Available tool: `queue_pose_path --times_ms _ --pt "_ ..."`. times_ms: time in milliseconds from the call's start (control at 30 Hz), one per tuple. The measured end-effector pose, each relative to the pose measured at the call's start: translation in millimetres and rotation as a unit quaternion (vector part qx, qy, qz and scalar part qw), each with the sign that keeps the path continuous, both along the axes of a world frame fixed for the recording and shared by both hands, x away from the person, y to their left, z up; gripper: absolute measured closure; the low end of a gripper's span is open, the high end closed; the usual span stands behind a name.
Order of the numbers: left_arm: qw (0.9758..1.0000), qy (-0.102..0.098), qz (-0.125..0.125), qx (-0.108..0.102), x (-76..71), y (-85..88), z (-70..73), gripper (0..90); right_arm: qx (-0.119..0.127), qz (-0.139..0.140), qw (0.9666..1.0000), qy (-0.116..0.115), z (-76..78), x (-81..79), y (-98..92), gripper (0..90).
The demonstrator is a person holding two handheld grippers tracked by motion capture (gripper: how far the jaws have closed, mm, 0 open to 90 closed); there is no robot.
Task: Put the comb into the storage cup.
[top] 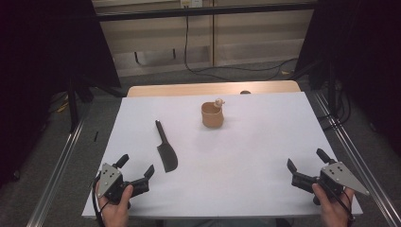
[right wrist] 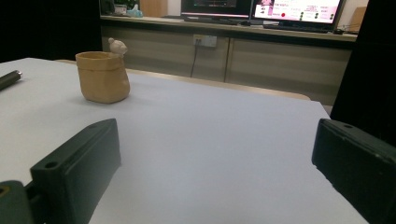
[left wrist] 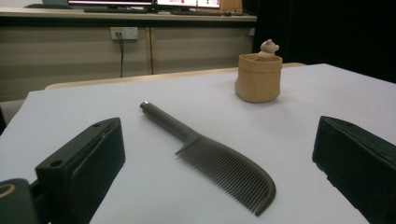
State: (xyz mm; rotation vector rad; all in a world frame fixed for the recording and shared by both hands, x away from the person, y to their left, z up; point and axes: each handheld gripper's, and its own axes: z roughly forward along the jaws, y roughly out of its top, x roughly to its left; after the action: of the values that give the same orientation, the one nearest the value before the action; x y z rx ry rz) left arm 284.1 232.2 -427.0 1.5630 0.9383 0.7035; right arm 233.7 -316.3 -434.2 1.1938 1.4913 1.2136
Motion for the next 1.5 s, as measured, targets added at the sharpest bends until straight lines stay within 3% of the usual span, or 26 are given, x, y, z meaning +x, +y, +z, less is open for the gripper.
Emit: queue_pose_path --times_ms 233,400,533,733,900,967,1200,1333,1500 --pt "1.0 0.002 -0.007 0.001 -0.1 -1.0 0.4 2.2 0.005 0.01 0.9999 -0.004 0.4 0.2 0.4 0.1" --pt "0.9996 0.022 -0.017 -0.004 1.2 -3.0 1.9 2.2 0.003 0.013 0.9999 -0.001 -0.8 1.2 1.5 0.1" --pt "0.9995 0.025 -0.018 0.001 4.8 -3.8 1.1 2.3 0.004 0.014 0.9999 -0.001 -0.5 1.0 1.2 0.1" --pt "0.9975 0.062 -0.031 -0.011 18.6 -0.4 4.5 3.0 0.006 0.025 0.9997 0.007 -2.2 3.1 4.4 0.1" --pt "0.9975 0.061 -0.036 -0.006 22.0 -0.9 9.2 3.3 0.002 0.03 0.9995 0.008 -1.7 2.1 6.5 0.2" --pt "0.9982 0.054 -0.026 -0.004 23.0 -4.0 10.7 3.4 0.0 0.029 0.9996 0.008 -1.5 1.9 6.7 0.2" --pt "0.9972 0.06 -0.043 0.012 29.9 -19.7 12.7 3.3 0.001 0.028 0.9996 0.008 -2.0 3.6 6.8 0.2" --pt "0.9973 0.057 -0.036 0.029 37.8 -25.0 15.0 3.3 -0.001 0.024 0.9997 0.009 -1.8 2.6 5.9 0.2" --pt "0.9971 0.068 -0.026 0.024 49.7 -28.8 16.9 3.4 0.0 0.026 0.9996 0.007 -1.5 2.3 6.2 0.2"
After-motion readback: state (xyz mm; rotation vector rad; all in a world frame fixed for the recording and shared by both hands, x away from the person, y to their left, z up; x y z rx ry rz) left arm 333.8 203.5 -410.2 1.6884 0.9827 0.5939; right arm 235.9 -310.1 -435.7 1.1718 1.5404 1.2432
